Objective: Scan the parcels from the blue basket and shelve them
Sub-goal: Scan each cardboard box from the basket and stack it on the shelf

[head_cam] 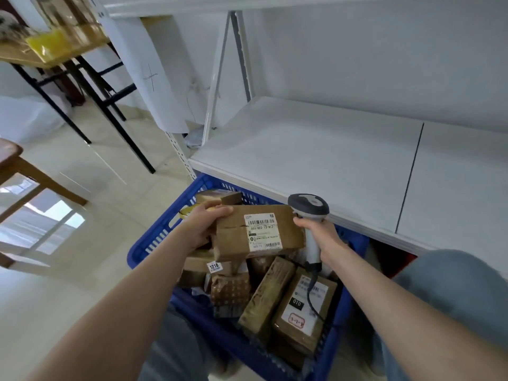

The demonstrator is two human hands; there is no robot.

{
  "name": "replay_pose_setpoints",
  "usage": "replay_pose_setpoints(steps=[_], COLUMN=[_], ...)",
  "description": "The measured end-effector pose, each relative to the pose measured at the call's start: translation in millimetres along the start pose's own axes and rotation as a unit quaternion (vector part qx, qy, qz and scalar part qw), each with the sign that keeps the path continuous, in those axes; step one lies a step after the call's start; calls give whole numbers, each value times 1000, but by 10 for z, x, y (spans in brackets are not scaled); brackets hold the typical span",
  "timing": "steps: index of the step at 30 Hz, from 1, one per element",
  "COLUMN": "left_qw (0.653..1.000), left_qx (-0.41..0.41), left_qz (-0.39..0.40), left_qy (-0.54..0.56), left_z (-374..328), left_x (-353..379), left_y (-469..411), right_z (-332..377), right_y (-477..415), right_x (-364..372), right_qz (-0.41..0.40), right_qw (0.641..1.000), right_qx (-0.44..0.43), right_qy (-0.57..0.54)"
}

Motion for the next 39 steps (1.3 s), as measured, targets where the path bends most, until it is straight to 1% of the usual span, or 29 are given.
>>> replay_pose_setpoints(steps=[1, 3, 5, 7, 9, 10, 12, 14, 17, 21, 24, 26, 30, 34, 35, 39], left_qw=[1000, 998, 998, 999, 997, 995, 991, 990, 991, 994, 992, 993, 996, 996, 996, 995], left_qx=[0, -7, -21, -19, 3, 20, 48, 65, 81, 82, 70, 58, 71, 79, 76, 80], left_qz=[-26, -64, -65, -39, 20, 53, 104, 118, 92, 39, 59, 76, 45, 24, 20, 8], left_qy=[11, -10, -16, 20, 72, 81, 65, 45, 47, -52, -90, -67, -8, 25, 35, 61], left_z=[-12, 10, 55, 71, 110, 137, 194, 281, 313, 131, 47, 64, 195, 393, 442, 583], left_x=[-19, -13, 32, 42, 1, -26, -33, -18, 39, 199, 265, 276, 301, 376, 386, 400], left_y=[25, 80, 126, 206, 240, 262, 369, 439, 497, 625, 649, 636, 598, 525, 510, 491], right_z=[11, 31, 52, 31, -4, -29, -79, -102, -134, -80, -32, -12, -39, -197, -271, -604], right_y=[40, 118, 213, 274, 344, 361, 394, 482, 551, 646, 744, 795, 864, 1040, 1083, 1182], right_x=[24, 68, 88, 59, 5, -27, -93, -139, -203, -283, -333, -375, -400, -349, -335, -296], right_qz=[1, 6, 7, 1, -7, -10, -17, -23, -35, -47, -58, -65, -63, -64, -57, -31], right_qw=[1000, 1000, 1000, 999, 999, 999, 998, 998, 997, 995, 991, 989, 988, 978, 979, 990], right_qx=[-2, -11, -26, -35, -44, -48, -50, -48, -61, -76, -103, -116, -132, -199, -196, -136], right_qy=[-3, -4, 1, -3, -12, -14, -17, -17, -10, -50, -68, -71, -51, -8, -5, 19])
Point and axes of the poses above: each hand's wrist, its own y-axis away from the middle knuckle, its own x-axis out of the palm, z = x × y, the point moved 3 cm from there along -y, towards the middle knuckle, and after that the axes turned 3 degrees about -z, right-handed, at the moved point
